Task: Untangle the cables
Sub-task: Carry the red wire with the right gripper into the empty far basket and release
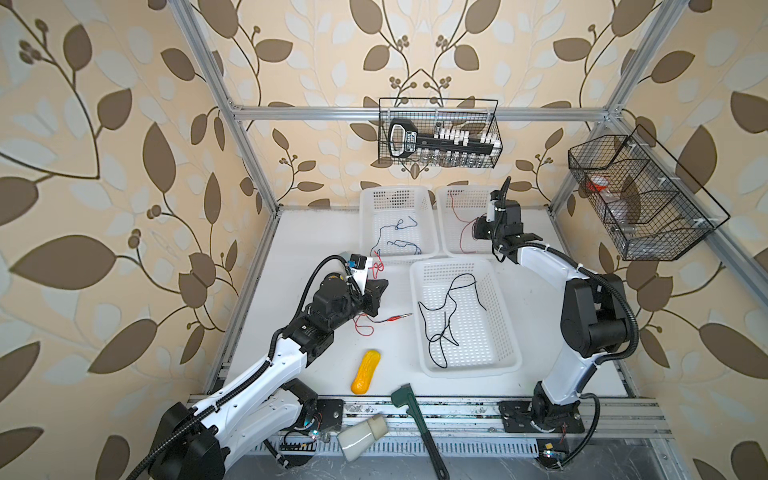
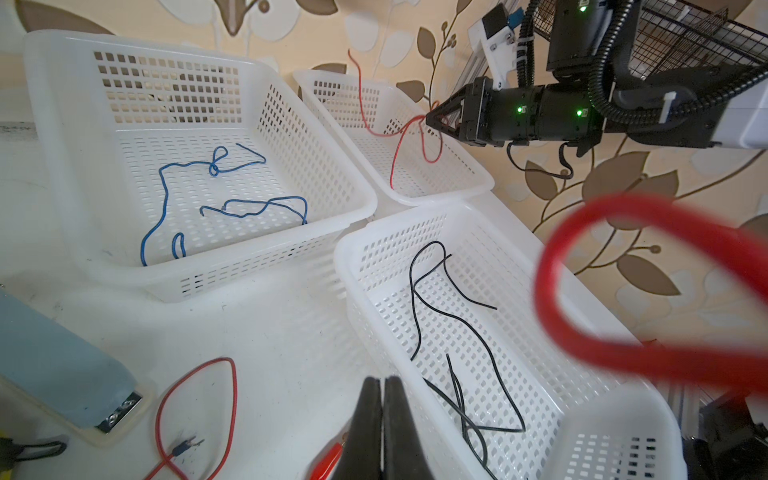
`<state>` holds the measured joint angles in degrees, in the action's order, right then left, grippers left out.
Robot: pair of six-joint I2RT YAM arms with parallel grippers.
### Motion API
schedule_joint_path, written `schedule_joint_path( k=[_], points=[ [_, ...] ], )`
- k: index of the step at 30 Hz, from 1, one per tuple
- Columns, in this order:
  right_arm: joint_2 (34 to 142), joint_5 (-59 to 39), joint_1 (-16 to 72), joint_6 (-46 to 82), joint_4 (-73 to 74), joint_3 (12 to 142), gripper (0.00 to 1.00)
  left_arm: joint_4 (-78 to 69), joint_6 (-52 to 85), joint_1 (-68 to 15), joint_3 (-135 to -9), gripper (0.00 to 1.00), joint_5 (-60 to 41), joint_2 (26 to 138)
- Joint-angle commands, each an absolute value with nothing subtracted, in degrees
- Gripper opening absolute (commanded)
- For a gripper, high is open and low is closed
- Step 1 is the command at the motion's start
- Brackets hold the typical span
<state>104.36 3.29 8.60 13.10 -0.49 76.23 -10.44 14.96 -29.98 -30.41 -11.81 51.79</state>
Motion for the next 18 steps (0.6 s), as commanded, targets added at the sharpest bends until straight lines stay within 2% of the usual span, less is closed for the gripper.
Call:
schedule_joint_path(
  k=[1,9,18],
  points=[
    [105.8,0.5,7.9,11.7,-2.0,78.6,0.21,-13.5,14.8,-29.9,-32.3,0.00,-13.0,51.5],
    [103.6,-4.2,6.9,10.2,-3.1,77.6,0.38,-14.2,15.1,-29.8,-32.2,0.00,-13.1,52.0],
    [92.5,-16.2,9.3,10.9,5.4,65.2,0.46,-14.6,17.0,-29.9,-33.9,0.00,-12.9,53.0]
  ],
)
